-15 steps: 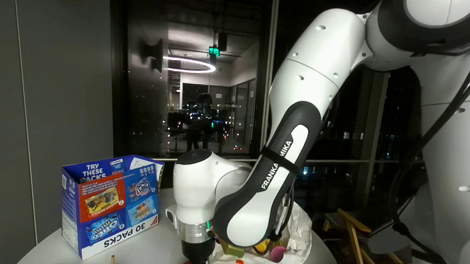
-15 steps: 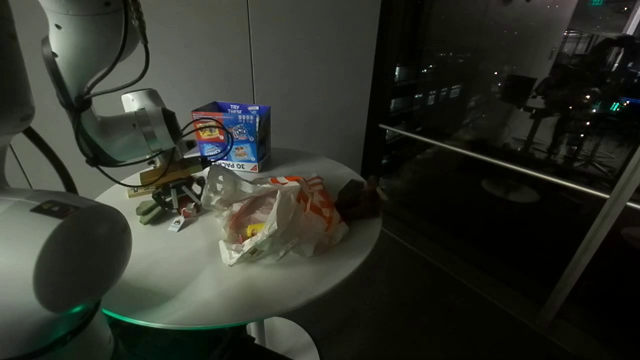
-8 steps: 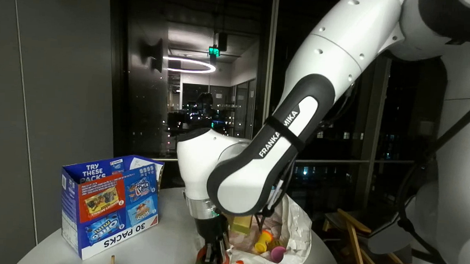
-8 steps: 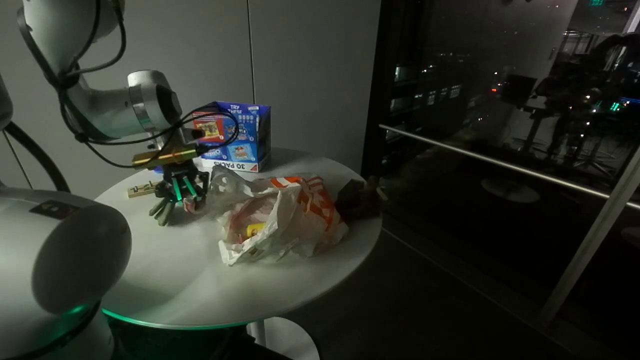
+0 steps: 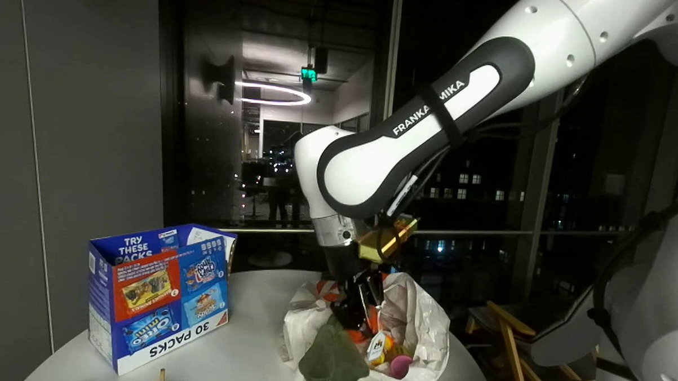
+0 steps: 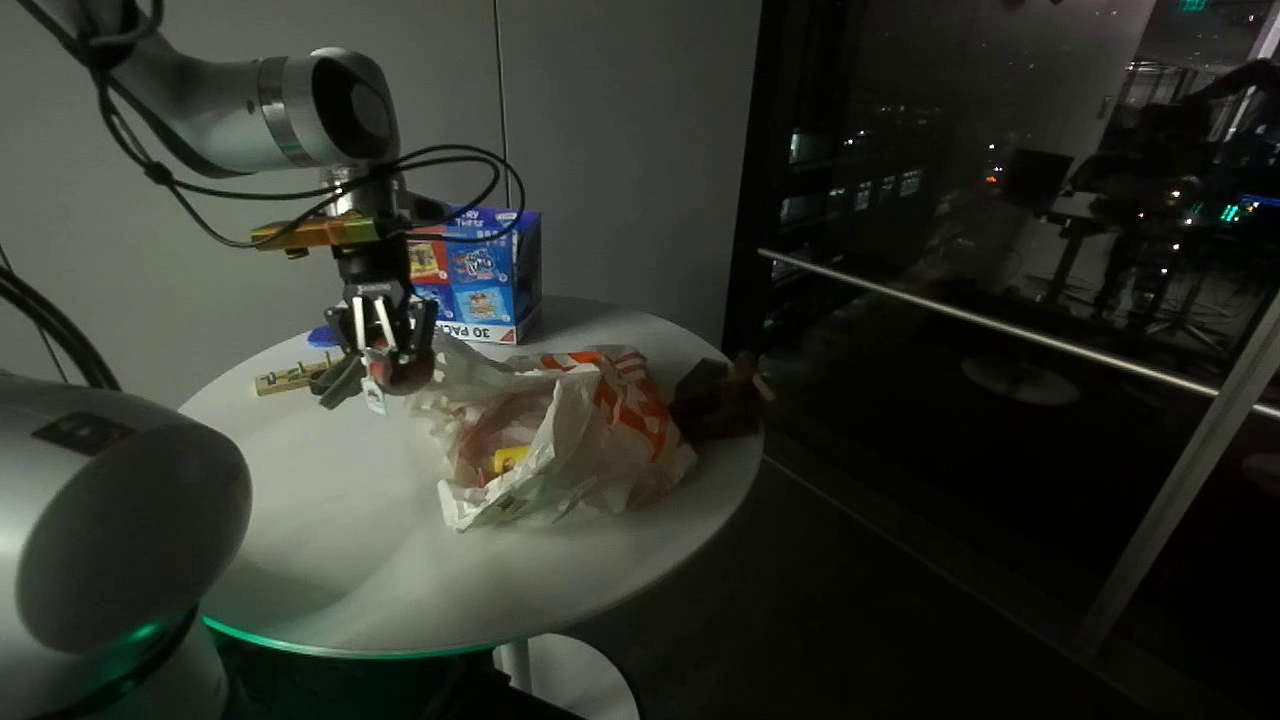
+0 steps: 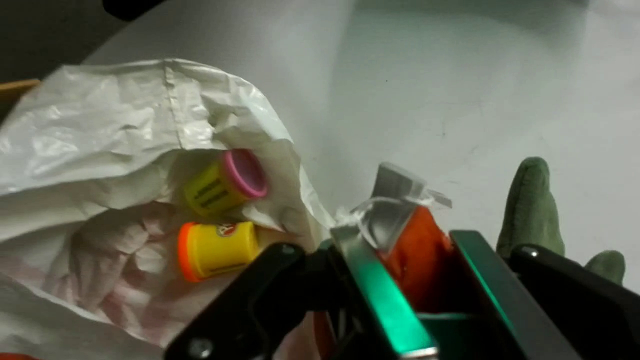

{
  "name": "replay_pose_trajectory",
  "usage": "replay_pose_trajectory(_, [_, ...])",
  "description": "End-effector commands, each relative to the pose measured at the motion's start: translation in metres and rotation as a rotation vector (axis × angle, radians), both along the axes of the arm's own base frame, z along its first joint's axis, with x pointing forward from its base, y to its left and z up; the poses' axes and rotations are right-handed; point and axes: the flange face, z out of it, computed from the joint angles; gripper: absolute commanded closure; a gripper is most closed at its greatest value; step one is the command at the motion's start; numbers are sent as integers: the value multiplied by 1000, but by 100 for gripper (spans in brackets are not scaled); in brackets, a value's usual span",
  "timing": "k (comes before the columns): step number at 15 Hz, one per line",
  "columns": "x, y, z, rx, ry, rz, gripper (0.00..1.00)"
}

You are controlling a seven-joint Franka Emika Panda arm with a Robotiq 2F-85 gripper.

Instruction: Put the yellow containers and radish in the plastic bag.

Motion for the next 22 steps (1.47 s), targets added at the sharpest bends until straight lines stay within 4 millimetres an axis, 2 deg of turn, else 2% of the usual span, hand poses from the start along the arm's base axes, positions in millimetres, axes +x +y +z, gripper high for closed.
replay_pose_trajectory(1, [8, -24, 0, -96, -16, -176, 83])
replay_pose_trajectory(6, [24, -54, -44, -212, 15, -422, 84])
replay_pose_trajectory(10, [35, -63, -75, -263, -8, -598, 85])
replay_pose_trajectory(13, [48, -64, -92, -246, -90, -648, 85])
replay_pose_trajectory(17, [61, -66, -109, -256, -219, -709, 85])
replay_pose_trajectory(22, [69, -63, -109, -330, -487, -748, 85])
